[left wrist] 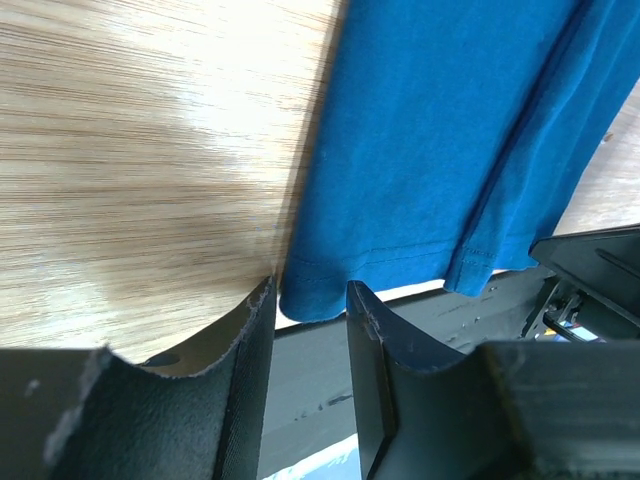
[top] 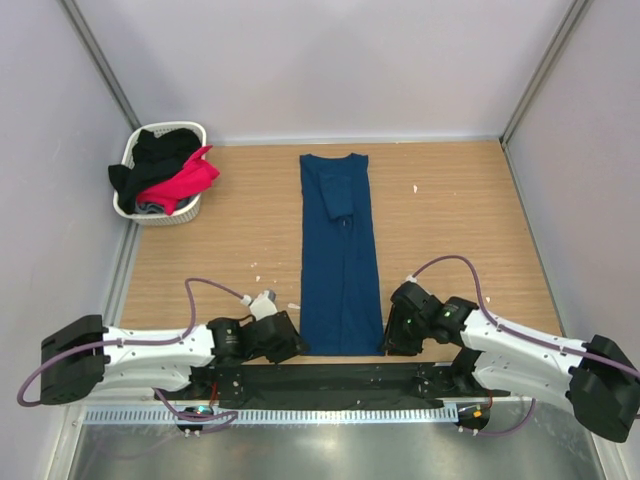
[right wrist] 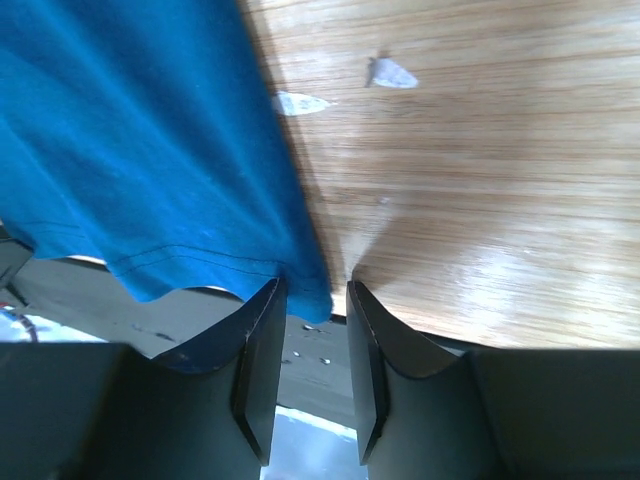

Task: Fold and stack the t-shirts
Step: Fold the tshirt

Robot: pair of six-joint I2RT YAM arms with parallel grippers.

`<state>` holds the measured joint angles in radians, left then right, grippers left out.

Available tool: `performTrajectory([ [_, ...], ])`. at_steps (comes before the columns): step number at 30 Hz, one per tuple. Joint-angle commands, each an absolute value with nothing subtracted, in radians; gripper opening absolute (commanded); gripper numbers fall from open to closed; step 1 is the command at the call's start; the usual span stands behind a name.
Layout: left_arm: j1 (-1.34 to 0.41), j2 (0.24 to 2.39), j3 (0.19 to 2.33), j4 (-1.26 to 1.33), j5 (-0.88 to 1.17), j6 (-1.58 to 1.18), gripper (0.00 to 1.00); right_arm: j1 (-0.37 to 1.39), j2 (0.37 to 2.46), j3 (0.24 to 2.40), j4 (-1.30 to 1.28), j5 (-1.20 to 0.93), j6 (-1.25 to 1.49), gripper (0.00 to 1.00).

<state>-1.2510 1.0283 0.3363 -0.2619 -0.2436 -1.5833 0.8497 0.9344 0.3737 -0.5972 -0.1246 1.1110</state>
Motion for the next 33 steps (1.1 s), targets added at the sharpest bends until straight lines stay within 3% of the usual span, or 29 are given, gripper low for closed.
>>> performTrajectory([
  [1, -1.256, 1.035, 0.305, -0.382, -0.287, -1.586, 0.36, 0.856, 0.946, 0.353, -0.545, -0.127, 1.137, 0.36],
  [6, -1.258, 1.084, 0.31, -0.365, -0.282, -1.578, 0.3, 0.854, 0.974, 0.357, -0.543, -0.117, 1.123, 0.32],
  [11, -1.256, 1.121, 0.311, -0.339, -0.288, -1.572, 0.15, 0.856, 0.968, 0.342, -0.549, -0.101, 1.137, 0.07],
  [13, -1.256, 1.146, 0.308, -0.316, -0.285, -1.574, 0.0, 0.856, 0.965, 0.324, -0.548, -0.107, 1.15, 0.01],
  [18, -1.256, 1.17, 0.353, -0.34, -0.256, -1.572, 0.0, 0.854, 0.942, 0.322, -0.548, -0.115, 1.158, 0.01],
  [24, -1.233, 1.071, 0.572, -0.68, -0.357, -1.494, 0.0, 0.825, 0.958, 0.514, -0.665, -0.065, 1.09, 0.01],
  [33, -0.925, 1.031, 0.735, -0.669, -0.275, -1.2, 0.0, 0.545, 1.129, 0.801, -0.664, -0.135, 0.858, 0.01],
])
